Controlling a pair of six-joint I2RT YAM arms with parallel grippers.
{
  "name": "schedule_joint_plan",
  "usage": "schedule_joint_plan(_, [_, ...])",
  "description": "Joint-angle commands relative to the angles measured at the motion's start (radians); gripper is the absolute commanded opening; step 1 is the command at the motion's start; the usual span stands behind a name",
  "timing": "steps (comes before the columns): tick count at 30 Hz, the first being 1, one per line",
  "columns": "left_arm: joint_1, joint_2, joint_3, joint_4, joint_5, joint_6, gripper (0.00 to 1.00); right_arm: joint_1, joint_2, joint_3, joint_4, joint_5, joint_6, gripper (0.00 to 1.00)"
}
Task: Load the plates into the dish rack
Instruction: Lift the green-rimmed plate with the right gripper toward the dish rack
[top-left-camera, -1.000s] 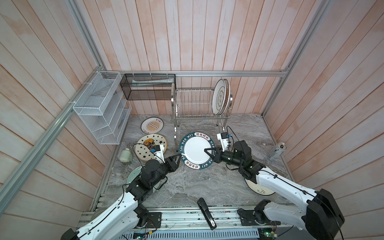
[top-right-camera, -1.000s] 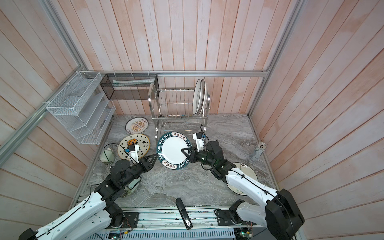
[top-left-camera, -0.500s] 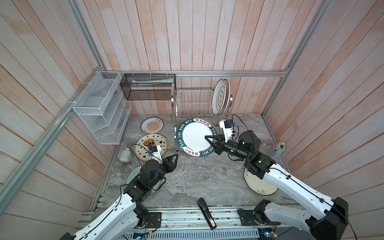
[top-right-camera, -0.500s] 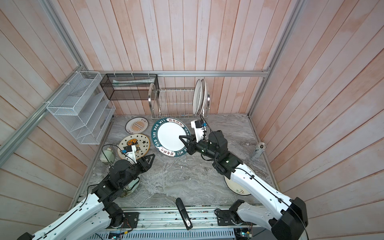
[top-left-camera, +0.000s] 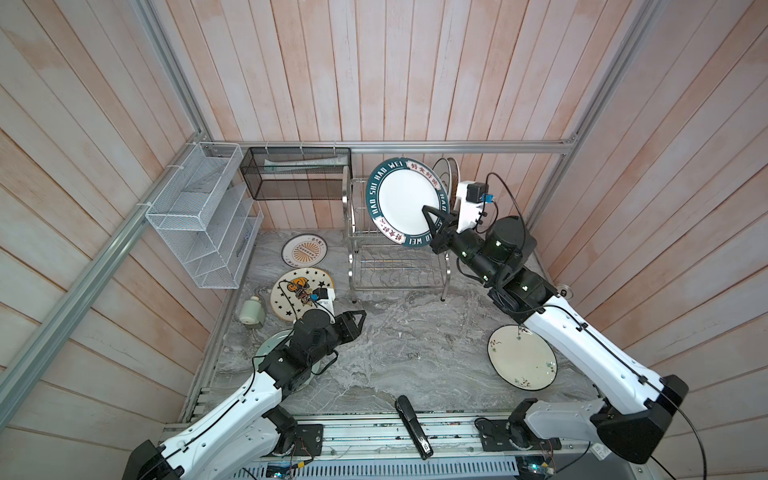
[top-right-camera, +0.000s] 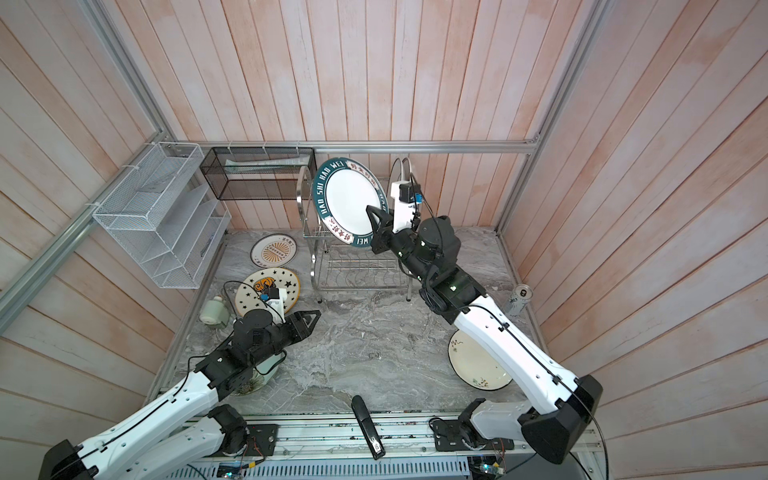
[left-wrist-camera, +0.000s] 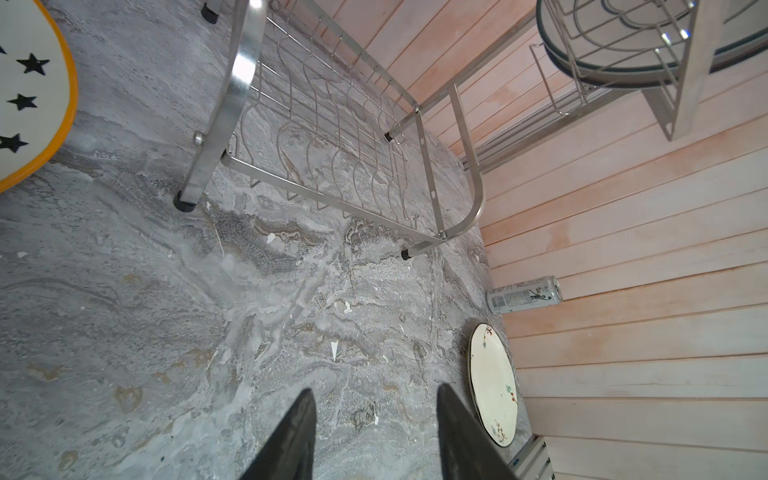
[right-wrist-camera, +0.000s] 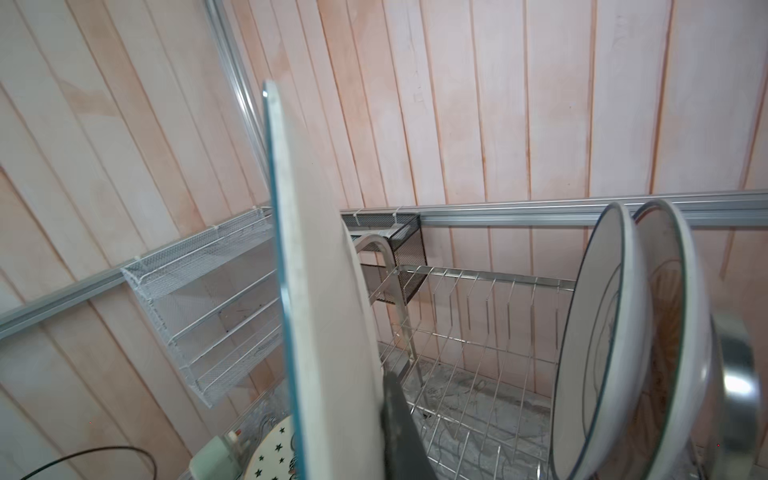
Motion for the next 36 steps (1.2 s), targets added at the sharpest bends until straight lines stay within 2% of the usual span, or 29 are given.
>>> schedule_joint_plan(1, [-0.011,-0.016,0.024,-0.016,0.018,0.020,0.48,0.004,0.049,0.088,-0.001,0.157,-0.044,0.00])
schedule_joint_plan(12, [-0.018,-0.077,0.041,-0.080,0.007,0.029,0.48,0.008,0.263,0.309,-0.098,0.490,-0.093,0.00])
schedule_joint_plan(20, [-0.018,-0.141,0.024,-0.116,-0.027,0.024,0.49,0.070,0.432,0.503,-0.163,0.715,-0.163,0.00])
schedule_joint_plan(29, [-0.019,-0.187,0.007,-0.151,-0.044,0.022,0.49,0.105,0.658,0.843,-0.364,0.887,-0.256,0.00])
schedule_joint_plan(36, [-0.018,-0.192,0.011,-0.156,-0.048,0.029,0.49,0.106,0.713,0.914,-0.392,0.961,-0.289,0.00])
